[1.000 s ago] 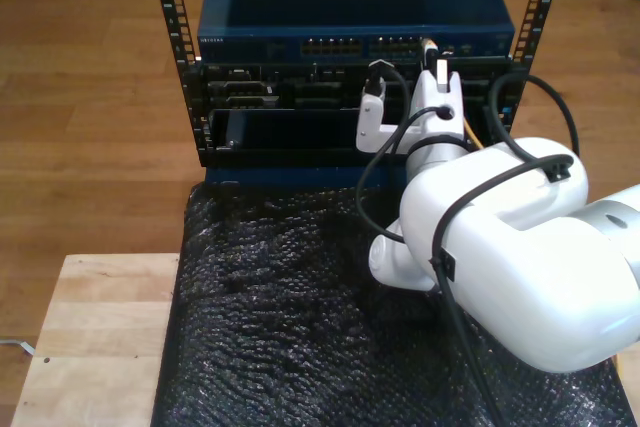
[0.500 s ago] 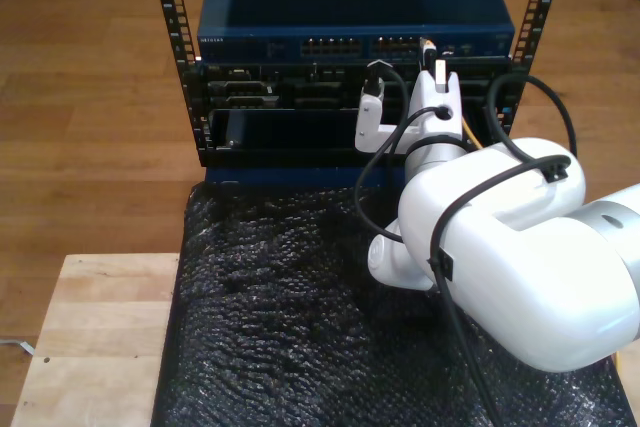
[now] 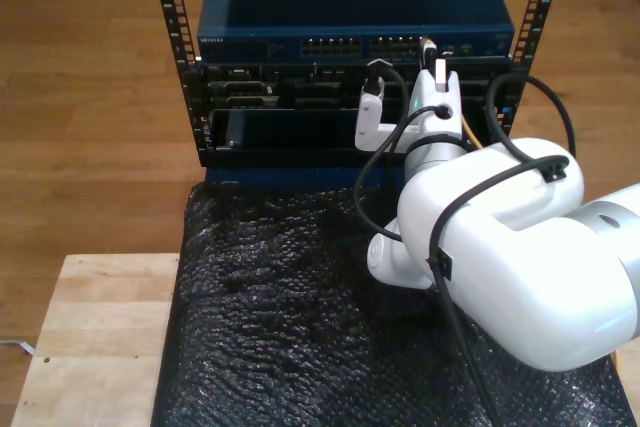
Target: Grab the cable and plug it in
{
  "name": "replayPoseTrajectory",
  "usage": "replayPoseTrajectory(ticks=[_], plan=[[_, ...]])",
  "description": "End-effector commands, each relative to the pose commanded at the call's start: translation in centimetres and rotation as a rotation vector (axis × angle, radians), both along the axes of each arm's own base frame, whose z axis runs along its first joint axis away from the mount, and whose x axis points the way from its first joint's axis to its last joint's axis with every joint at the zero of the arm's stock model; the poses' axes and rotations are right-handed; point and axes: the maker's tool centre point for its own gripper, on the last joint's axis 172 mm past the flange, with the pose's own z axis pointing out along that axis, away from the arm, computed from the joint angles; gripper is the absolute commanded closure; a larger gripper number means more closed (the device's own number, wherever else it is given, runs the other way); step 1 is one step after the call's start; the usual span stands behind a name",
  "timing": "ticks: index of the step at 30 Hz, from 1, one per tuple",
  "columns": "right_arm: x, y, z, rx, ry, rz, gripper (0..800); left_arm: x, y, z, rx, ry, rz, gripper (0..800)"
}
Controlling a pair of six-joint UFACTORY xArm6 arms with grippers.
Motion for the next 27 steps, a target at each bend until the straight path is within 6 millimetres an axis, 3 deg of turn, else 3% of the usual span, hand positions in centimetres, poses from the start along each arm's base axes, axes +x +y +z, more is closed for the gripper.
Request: replayPoseTrajectory(ticks=[27], plan=[[0.12, -0.24, -0.47, -0.003, 0.005, -0.003, 800, 0.0, 0.0, 0.0, 0.0, 0.0, 0.0, 0]])
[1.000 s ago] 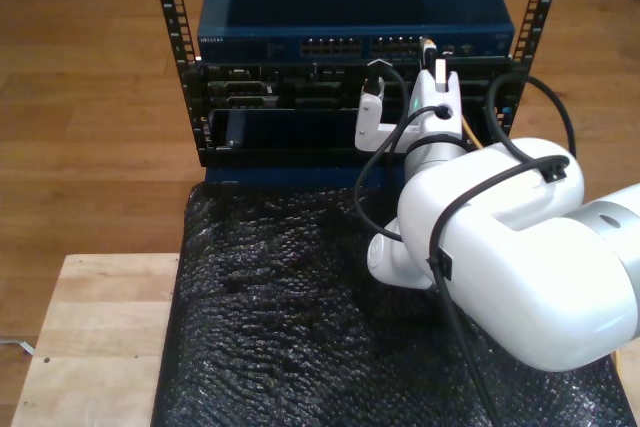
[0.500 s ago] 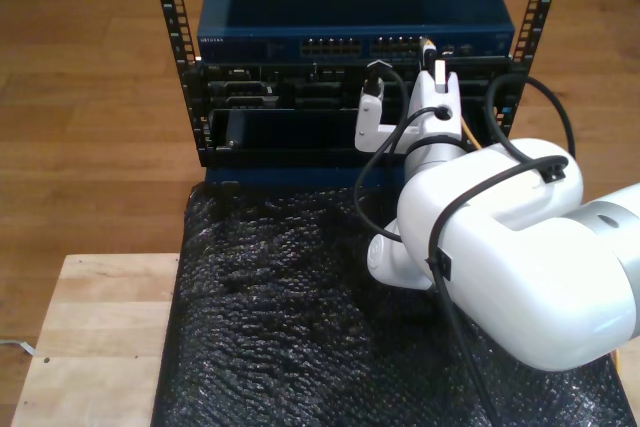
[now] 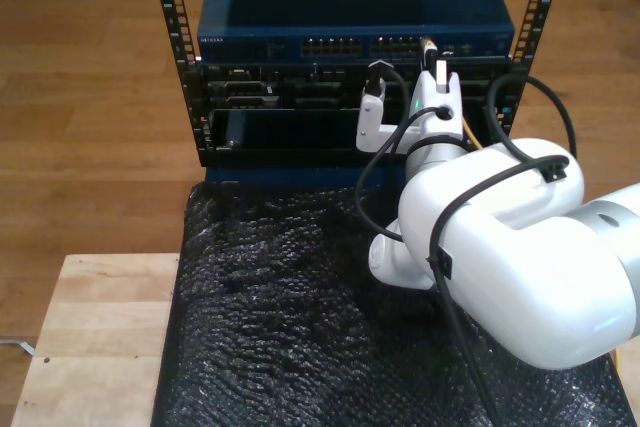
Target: Grab the cable and plug it in
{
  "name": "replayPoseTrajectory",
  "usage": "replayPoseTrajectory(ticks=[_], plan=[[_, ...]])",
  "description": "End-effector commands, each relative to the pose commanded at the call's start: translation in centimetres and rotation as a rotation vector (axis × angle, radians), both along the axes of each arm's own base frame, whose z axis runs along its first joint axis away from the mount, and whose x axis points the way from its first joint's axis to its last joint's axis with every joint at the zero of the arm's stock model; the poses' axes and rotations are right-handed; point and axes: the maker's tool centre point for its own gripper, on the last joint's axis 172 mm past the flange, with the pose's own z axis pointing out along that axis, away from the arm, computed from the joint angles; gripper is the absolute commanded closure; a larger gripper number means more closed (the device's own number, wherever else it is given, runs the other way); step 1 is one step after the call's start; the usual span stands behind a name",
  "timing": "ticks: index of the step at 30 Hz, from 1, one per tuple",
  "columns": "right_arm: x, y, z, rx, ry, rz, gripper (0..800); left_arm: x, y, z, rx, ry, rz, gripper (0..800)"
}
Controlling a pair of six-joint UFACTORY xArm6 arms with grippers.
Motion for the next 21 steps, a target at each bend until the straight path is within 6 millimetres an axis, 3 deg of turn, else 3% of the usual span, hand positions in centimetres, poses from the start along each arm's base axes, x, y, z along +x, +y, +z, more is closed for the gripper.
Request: replayPoseTrajectory(ticks=[21], plan=[[1.3, 0.8, -0.3, 0.007, 0.002, 0.016, 800, 0.0, 0.0, 0.0, -0.001, 0.0, 0.0, 0]])
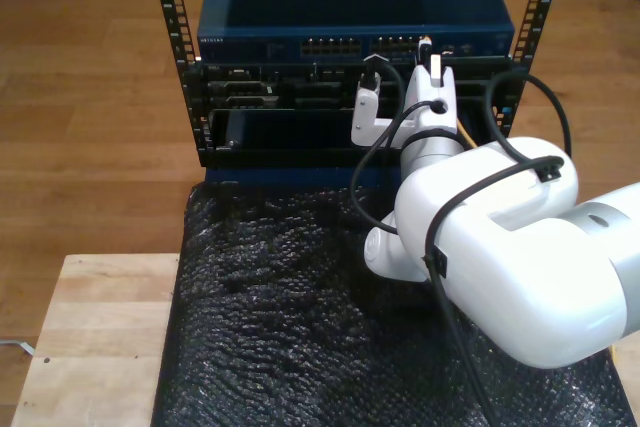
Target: Grab the cable and plug it in
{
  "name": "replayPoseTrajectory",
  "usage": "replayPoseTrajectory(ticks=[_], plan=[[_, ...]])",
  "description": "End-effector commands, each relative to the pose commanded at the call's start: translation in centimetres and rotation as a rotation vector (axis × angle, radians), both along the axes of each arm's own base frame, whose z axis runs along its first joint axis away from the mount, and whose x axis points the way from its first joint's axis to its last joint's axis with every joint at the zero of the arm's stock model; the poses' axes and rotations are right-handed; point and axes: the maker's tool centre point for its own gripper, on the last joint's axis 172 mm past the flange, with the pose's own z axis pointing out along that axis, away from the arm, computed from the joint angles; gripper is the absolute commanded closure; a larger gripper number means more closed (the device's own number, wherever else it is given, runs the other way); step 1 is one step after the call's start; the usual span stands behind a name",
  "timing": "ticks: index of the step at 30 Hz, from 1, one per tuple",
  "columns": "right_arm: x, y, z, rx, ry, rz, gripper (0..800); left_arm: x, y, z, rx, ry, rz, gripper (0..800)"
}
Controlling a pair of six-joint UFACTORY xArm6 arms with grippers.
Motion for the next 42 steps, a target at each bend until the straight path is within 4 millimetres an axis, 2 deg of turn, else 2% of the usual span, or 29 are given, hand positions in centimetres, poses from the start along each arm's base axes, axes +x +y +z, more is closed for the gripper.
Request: replayPoseTrajectory(ticks=[11, 13, 17, 22, 25, 30, 38, 42], plan=[[0.5, -0.2, -0.2, 0.003, 0.003, -0.003, 799, 0.0, 0.0, 0.0, 0.0, 0.0, 0.0, 0], [0.5, -0.3, -0.4, 0.005, 0.006, -0.004, 749, 0.0, 0.0, 0.0, 0.001, 0.0, 0.0, 0], [0.4, 0.1, -0.4, -0.001, 0.008, 0.009, 594, 0.0, 0.0, 0.0, 0.0, 0.0, 0.0, 0], [0.0, 0.7, 0.1, -0.004, 0.004, 0.03, 528, 0.0, 0.0, 0.0, 0.001, 0.0, 0.0, 0], [-1.0, 1.9, 1.1, -0.003, 0.003, 0.05, 499, 0.0, 0.0, 0.0, 0.0, 0.0, 0.0, 0], [-2.9, 2.2, 2.1, -0.009, 0.019, 0.066, 466, 0.0, 0.0, 0.0, 0.0, 0.0, 0.0, 0], [-5.9, 0.9, 3.8, -0.018, 0.05, 0.071, 425, 0.0, 0.0, 0.0, 0.0, 0.0, 0.0, 0], [-7.4, 0.0, 3.5, -0.022, 0.113, 0.078, 412, 0.0, 0.0, 0.0, 0.0, 0.0, 0.0, 0]])
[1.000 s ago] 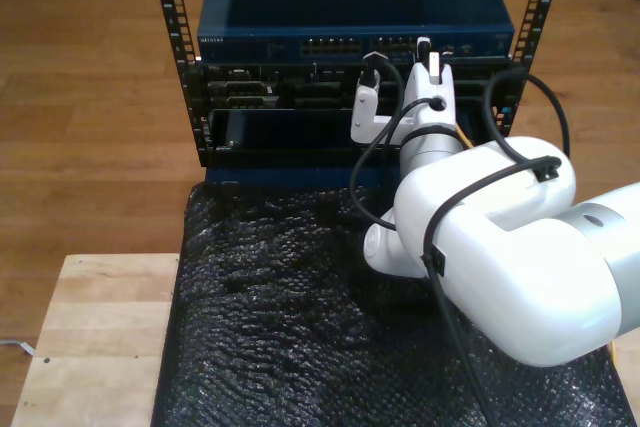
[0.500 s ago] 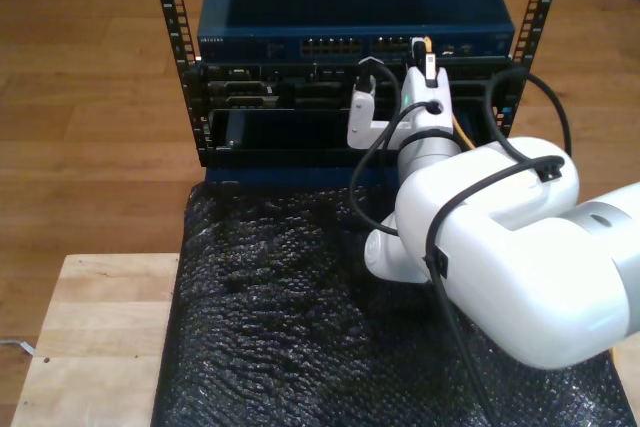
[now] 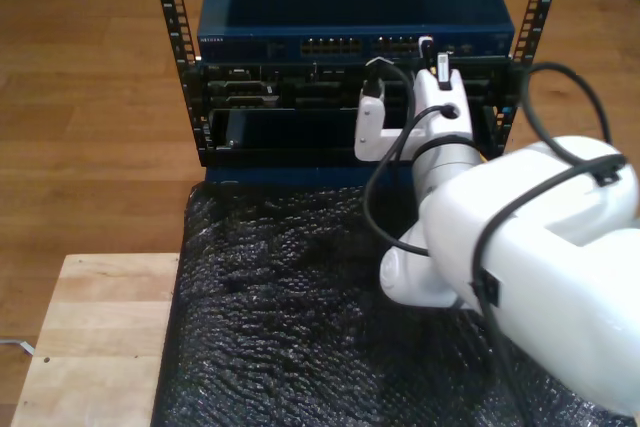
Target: Grab the cable and plug it in
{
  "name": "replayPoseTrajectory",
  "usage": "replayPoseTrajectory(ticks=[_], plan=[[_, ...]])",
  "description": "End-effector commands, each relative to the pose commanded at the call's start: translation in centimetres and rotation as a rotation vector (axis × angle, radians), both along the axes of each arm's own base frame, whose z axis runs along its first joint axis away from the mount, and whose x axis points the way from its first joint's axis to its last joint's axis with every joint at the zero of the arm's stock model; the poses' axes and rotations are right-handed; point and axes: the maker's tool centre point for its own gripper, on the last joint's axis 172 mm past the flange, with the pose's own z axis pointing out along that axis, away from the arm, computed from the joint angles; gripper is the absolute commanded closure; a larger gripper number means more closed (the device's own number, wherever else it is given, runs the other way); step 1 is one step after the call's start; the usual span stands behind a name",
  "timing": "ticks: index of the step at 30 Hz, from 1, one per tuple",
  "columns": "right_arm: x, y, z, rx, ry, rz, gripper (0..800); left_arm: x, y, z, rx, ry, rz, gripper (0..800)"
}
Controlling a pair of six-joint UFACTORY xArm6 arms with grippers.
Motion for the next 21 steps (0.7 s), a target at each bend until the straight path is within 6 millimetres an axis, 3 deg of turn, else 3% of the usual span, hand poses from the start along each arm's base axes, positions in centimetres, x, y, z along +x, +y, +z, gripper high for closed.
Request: replayPoseTrajectory(ticks=[7, 16, 21], plan=[[-2.4, -2.0, -0.7, 0.012, 0.151, 0.014, 270, 0.0, 0.0, 0.0, 0.001, 0.0, 0.0, 0], [-2.7, -8.5, -0.3, 0.057, 0.291, -0.046, 122, 0.0, 0.0, 0.0, 0.001, 0.0, 0.0, 0], [-4.6, -12.3, -2.4, -0.048, 0.426, -0.04, 9, 0.0, 0.0, 0.0, 0.0, 0.0, 0.0, 0]])
